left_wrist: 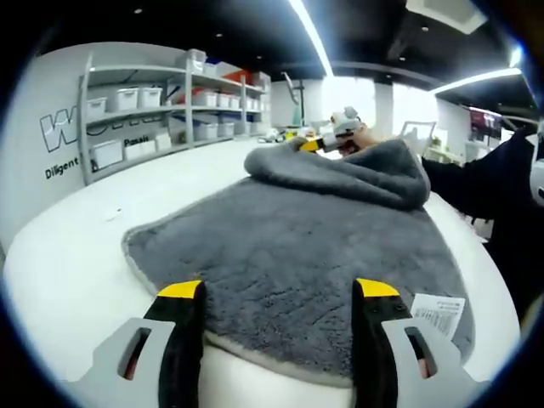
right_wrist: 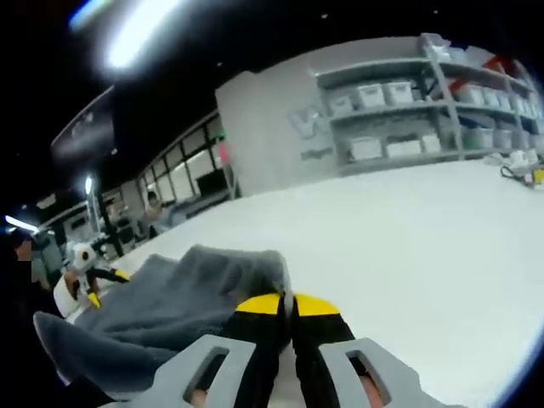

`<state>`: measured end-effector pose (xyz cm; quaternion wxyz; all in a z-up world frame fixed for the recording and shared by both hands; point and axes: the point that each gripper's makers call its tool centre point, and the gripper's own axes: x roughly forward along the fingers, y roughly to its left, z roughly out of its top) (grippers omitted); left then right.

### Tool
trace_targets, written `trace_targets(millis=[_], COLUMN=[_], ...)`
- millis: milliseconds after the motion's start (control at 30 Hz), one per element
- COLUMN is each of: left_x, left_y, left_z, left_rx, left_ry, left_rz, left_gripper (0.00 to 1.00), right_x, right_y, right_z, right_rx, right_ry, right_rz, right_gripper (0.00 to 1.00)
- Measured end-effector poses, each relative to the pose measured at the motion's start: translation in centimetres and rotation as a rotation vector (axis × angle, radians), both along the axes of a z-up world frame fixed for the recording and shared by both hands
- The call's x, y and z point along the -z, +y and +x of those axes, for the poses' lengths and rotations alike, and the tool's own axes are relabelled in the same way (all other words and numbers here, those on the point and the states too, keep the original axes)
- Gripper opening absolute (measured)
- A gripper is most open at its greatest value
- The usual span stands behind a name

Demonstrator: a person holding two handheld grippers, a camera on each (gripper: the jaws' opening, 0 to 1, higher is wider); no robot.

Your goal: Open the folded towel by lifting each exposed corner and separating the folded layers until the towel lies flat within the target outline without major curled edges

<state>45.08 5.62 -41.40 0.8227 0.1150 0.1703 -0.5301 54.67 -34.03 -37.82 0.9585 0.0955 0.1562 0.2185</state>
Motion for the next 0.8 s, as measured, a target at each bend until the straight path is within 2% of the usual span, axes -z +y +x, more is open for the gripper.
trace_targets(millis=[67, 167, 800], left_x=[0.0, 0.0, -0.2], left_y=[0.0, 0.0, 0.3], left_z=[-0.1, -0.1, 0.5], left_rx=[0.000, 0.000, -0.004], left_ry=[0.000, 0.000, -0.003], left_rz=[-0.001, -0.003, -0.019], left_gripper=[0.69, 0.69, 0.68], right_x=[0.1, -0.1, 0.5], right_y=[-0.7, -0.9, -3.9], right_z=[0.1, -0.2, -0.3], right_rx=[0.033, 0.048, 0.093], right_ry=[-0.017, -0.034, -0.032], right_rz=[-0.051, -0.081, -0.123], right_gripper=[0.00, 0.00, 0.00])
